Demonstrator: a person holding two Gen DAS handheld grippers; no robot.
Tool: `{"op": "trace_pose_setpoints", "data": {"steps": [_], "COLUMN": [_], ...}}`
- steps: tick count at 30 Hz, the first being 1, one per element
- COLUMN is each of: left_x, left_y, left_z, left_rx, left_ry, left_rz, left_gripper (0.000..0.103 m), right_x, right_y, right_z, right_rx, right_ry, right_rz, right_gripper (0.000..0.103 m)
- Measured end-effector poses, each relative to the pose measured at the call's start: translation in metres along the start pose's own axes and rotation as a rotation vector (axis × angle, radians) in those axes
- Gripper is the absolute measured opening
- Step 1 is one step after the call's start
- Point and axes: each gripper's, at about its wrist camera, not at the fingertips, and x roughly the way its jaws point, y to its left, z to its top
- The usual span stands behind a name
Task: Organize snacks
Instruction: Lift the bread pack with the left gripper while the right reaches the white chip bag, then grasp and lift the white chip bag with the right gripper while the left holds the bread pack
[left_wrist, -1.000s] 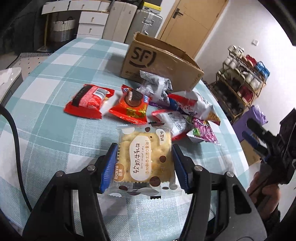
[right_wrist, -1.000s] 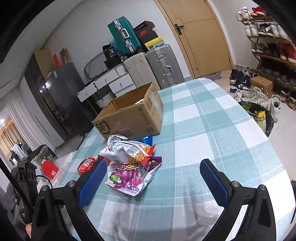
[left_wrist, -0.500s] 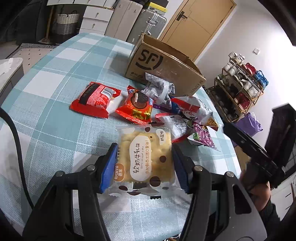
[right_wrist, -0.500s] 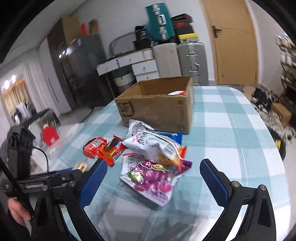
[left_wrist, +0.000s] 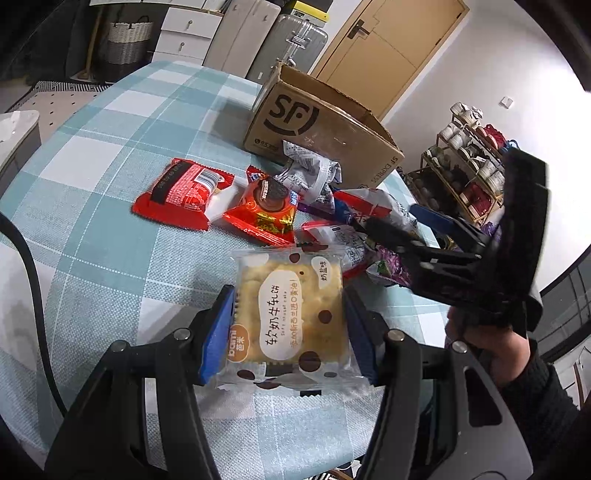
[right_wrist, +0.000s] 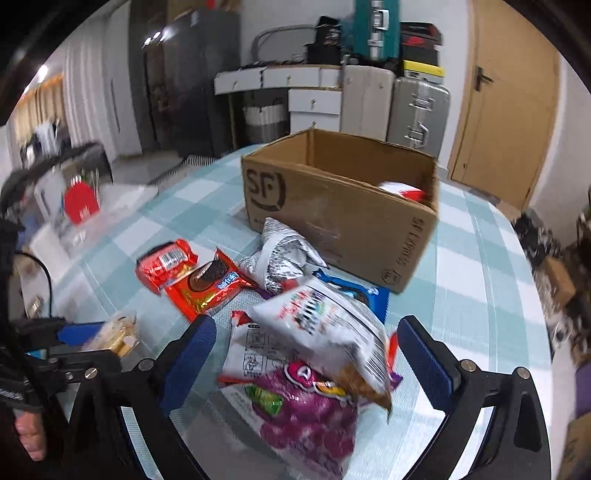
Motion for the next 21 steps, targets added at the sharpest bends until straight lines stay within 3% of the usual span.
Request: {"op": "trace_pose_setpoints", "data": {"steps": [3,7,9,15,21], "left_x": [0.0,0.001,0.001,0.002,0.004], "left_y": [0.001,0.002,0.001,0.001,-0.001], "left_z": [0.0,0.0,0.0,-0.001,-0.002], "left_rx": [0.0,-0.003,0.0,0.003,0.011], "left_ry": [0.0,0.006,0.007,0.013,0.02], "left_rz": [0.002,0.0,0.001,0.003,0.01], "left_gripper": [0.055,0.055,0.055,0.055,0.055], "right_x": [0.013,0.018,0.019,0.018,0.004], "right_y": [0.005,0.003,0.001,-0.009,-0.019], "right_z": [0.002,0.003,0.004,0.003,0.002], "right_rx": [-0.032,-0.03,-0.028,0.017,0.111], "right_ry": [0.048,0.061,0.065,0.082,0.036], "right_rz": [-0.013,-0.024,-0.042,-0.022,-0.009], "right_gripper": [0.079,0.068,0.054,0.046,0.042]}}
